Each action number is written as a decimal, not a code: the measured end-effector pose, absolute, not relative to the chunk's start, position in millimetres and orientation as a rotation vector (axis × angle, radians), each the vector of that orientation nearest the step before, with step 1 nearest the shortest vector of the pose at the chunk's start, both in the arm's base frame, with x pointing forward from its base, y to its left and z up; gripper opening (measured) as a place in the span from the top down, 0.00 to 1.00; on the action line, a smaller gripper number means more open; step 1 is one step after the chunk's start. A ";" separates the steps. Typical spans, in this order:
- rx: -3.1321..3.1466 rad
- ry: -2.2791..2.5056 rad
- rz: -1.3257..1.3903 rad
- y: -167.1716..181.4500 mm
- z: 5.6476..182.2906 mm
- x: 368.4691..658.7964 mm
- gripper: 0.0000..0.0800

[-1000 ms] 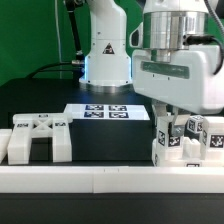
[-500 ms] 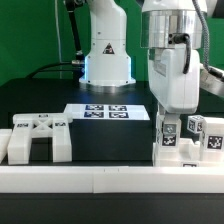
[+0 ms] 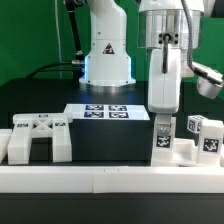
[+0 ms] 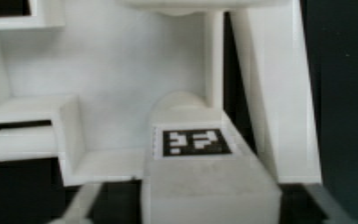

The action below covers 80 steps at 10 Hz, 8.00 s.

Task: Assemble chair

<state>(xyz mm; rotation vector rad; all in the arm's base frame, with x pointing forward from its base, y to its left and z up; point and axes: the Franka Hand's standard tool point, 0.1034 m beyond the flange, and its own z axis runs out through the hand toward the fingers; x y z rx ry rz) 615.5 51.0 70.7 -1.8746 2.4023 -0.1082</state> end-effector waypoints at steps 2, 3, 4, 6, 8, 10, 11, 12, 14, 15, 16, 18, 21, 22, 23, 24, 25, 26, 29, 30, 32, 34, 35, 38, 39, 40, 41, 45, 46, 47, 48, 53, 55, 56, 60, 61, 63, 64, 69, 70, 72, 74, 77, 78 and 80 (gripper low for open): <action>-1.960 2.329 -0.116 50.8 74.5 617.2 0.24; -2.034 2.262 -0.116 52.0 79.6 618.0 0.24; -2.103 2.198 -0.106 55.2 85.7 617.8 0.20; -2.223 2.058 -0.130 57.2 92.5 620.6 0.19; -2.221 2.050 -0.142 56.6 92.4 621.4 0.19; -2.222 2.050 -0.142 56.5 91.9 621.2 0.19; -2.226 2.045 -0.142 57.3 91.8 621.1 0.19; -2.318 1.952 -0.149 63.1 92.0 620.0 0.19; -2.415 1.831 -0.157 65.5 95.3 620.0 0.19; -2.414 1.826 -0.160 65.8 97.7 620.9 0.19; -2.415 1.827 -0.158 65.7 96.5 620.5 0.19; -2.418 1.826 -0.158 65.7 95.5 620.2 0.19; -2.584 1.587 -0.203 64.9 94.4 618.2 0.19; -2.590 1.577 -0.205 65.0 94.6 618.3 0.19; -2.595 1.574 -0.204 64.8 93.4 618.1 0.19; -2.627 1.525 -0.206 64.6 93.1 618.0 0.19; -2.686 1.431 -0.212 64.2 92.8 617.9 0.19; -2.751 1.315 -0.219 63.9 92.7 617.9 0.19; -2.945 0.880 -0.252 58.4 91.2 617.1 0.19; -2.976 0.789 -0.255 58.2 91.2 617.1 0.19; -3.009 0.707 -0.260 60.8 91.2 616.9 0.19; -3.066 0.511 -0.265 57.8 91.0 617.1 0.19; -3.067 0.509 -0.264 58.6 90.7 616.8 0.19; -3.071 0.482 -0.296 60.3 88.1 614.4 0.19; -3.071 0.484 -0.296 60.2 88.1 614.2 0.19; -3.070 0.486 -0.298 58.4 89.7 614.8 0.19; -3.068 0.492 -0.301 55.7 91.4 614.5 0.19; -3.076 0.494 -0.307 47.8 84.6 604.1 0.19; -3.058 0.574 -0.322 48.1 82.2 603.3 0.19; -3.060 0.567 -0.320 47.7 82.2 603.2 0.19; -3.060 0.568 -0.320 47.5 82.0 603.2 0.19; -3.091 0.425 -0.446 59.3 59.5 574.4 0.19; -3.100 0.408 -0.460 61.2 49.9 570.1 0.19; -3.105 0.405 -0.464 63.0 44.0 568.8 0.19; -3.135 0.384 -0.449 61.5 19.7 564.8 0.19; -3.142 0.379 -0.450 60.0 14.4 564.3 0.19; -3.152 0.368 -0.447 59.4 6.2 566.6 0.19; -3.149 0.378 -0.446 60.8 5.9 566.4 0.19; -3.146 0.376 -0.455 62.3 7.5 567.5 0.59; -3.146 0.376 -0.455 62.3 7.6 567.5 0.59; -3.145 0.382 -0.441 60.0 11.9 568.2 0.59; -3.140 0.376 -0.408 51.0 30.1 571.0 0.59; -3.120 0.388 -0.376 39.6 53.1 573.1 0.59; -3.125 0.389 -0.332 40.5 49.2 570.2 0.59; -3.126 0.398 -0.227 40.9 45.7 564.5 0.59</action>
Offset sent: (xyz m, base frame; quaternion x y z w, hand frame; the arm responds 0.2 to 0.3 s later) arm -0.0042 0.0057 0.0262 -0.0281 -0.0014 -0.1226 0.9921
